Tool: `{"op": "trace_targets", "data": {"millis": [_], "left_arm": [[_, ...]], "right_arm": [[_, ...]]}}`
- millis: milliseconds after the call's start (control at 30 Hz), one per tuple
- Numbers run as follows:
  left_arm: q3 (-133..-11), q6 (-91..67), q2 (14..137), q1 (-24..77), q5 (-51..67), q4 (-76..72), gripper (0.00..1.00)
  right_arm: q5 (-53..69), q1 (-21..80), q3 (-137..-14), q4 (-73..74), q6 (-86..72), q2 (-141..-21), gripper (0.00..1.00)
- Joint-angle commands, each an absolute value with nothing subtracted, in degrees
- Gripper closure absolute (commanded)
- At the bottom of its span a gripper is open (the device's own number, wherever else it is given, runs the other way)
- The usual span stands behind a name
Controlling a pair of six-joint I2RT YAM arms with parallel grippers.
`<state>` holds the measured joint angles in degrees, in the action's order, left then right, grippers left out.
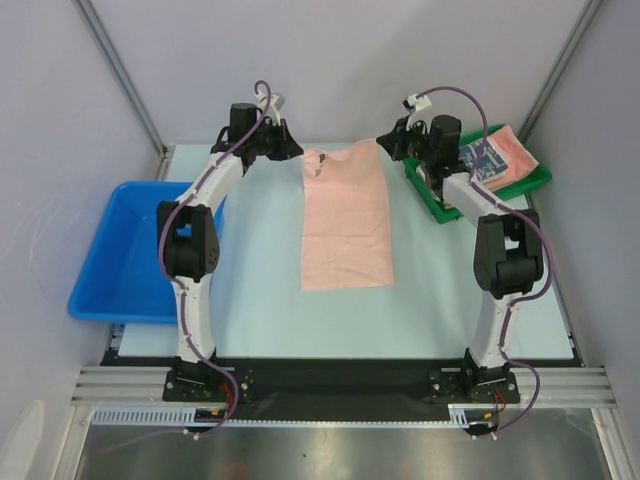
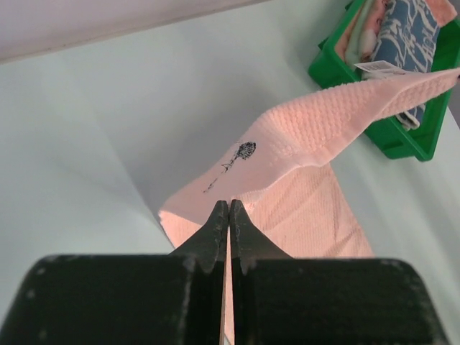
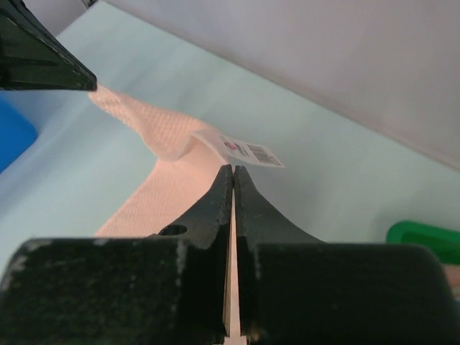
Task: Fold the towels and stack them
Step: Fold the towel
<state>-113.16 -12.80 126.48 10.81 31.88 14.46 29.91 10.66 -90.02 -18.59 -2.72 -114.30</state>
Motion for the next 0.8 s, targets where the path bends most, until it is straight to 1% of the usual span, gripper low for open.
{"op": "trace_targets", "data": {"millis": [0, 167, 200, 267, 300, 333, 500, 600, 767], "left_arm": [[-105.3, -9.1, 118.4, 11.0, 34.5, 8.6, 1.00], [-94.6, -7.2, 110.2, 11.2, 33.8, 9.4, 1.00], [-90.7, -6.9, 108.8, 11.2, 33.8, 9.5, 1.00], [-86.5, -6.8, 105.0, 11.3, 33.6, 9.1, 1.00], [-82.8, -6.8, 103.9, 11.5, 33.1, 9.0, 1.00], [-81.1, -6.7, 102.9, 11.9, 32.8, 9.0, 1.00], [-70.4, -6.3, 98.0, 13.6, 32.7, 8.0, 1.00], [-66.0, -6.9, 96.5, 15.1, 32.5, 7.0, 1.00], [-64.7, -6.5, 95.6, 19.0, 28.7, 9.9, 1.00]], "right_arm": [[30.2, 10.5, -83.1, -22.8, -1.5, -110.0, 1.00], [27.7, 10.5, -71.8, -20.7, -1.1, -102.1, 1.00], [27.2, 10.5, -70.2, -18.7, -0.6, -100.7, 1.00], [26.2, 10.5, -65.8, -16.4, -0.5, -98.4, 1.00], [25.8, 10.5, -64.4, -14.9, -0.6, -95.8, 1.00], [25.5, 10.5, -61.4, -14.3, -0.7, -94.8, 1.00], [24.4, 10.6, -54.3, -10.6, -1.8, -86.6, 1.00], [22.7, 11.2, -50.0, -9.2, -2.4, -83.7, 1.00], [20.6, 11.9, -46.3, -5.9, -3.8, -78.8, 1.00]]}}
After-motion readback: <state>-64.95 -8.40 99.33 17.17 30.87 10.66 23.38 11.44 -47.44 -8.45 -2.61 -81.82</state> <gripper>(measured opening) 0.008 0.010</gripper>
